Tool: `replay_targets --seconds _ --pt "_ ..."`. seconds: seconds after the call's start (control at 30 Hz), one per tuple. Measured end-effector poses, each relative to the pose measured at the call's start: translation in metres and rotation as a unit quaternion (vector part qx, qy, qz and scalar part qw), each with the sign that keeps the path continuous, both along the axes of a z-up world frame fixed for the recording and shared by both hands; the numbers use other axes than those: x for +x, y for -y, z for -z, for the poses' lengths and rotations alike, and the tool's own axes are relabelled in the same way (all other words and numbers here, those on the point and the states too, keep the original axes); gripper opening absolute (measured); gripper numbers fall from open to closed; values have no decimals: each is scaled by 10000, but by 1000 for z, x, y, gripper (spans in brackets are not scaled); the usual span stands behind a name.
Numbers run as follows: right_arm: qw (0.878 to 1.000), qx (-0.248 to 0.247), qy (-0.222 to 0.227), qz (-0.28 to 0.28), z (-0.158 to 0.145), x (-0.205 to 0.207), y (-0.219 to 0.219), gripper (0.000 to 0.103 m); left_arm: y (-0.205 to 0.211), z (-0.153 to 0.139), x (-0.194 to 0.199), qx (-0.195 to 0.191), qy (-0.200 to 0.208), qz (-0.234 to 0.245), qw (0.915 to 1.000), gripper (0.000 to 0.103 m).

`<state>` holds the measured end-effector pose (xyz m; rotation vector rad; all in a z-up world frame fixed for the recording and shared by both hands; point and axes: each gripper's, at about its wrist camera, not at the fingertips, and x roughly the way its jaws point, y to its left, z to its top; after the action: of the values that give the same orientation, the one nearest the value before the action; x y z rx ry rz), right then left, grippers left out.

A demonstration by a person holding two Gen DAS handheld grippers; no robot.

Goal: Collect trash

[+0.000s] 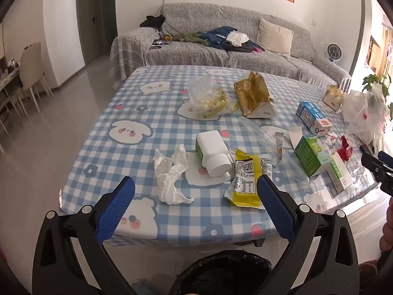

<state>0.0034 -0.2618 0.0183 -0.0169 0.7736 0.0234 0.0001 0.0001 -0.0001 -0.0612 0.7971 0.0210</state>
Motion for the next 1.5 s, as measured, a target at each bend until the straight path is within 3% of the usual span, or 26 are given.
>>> replay_targets --seconds 0.1,0.7,1.5 --pt "10000 38 -29 8 0 -1 0 95 2 0 0 125 26 14 9999 97" --pt "10000 61 15 65 -3 -12 -7 95 -5 -2 -8 -73 -24 53 10000 97" --pt "9999 75 -43 76 0 -13 -7 95 -3 0 -8 -37 -83 80 9999 97"
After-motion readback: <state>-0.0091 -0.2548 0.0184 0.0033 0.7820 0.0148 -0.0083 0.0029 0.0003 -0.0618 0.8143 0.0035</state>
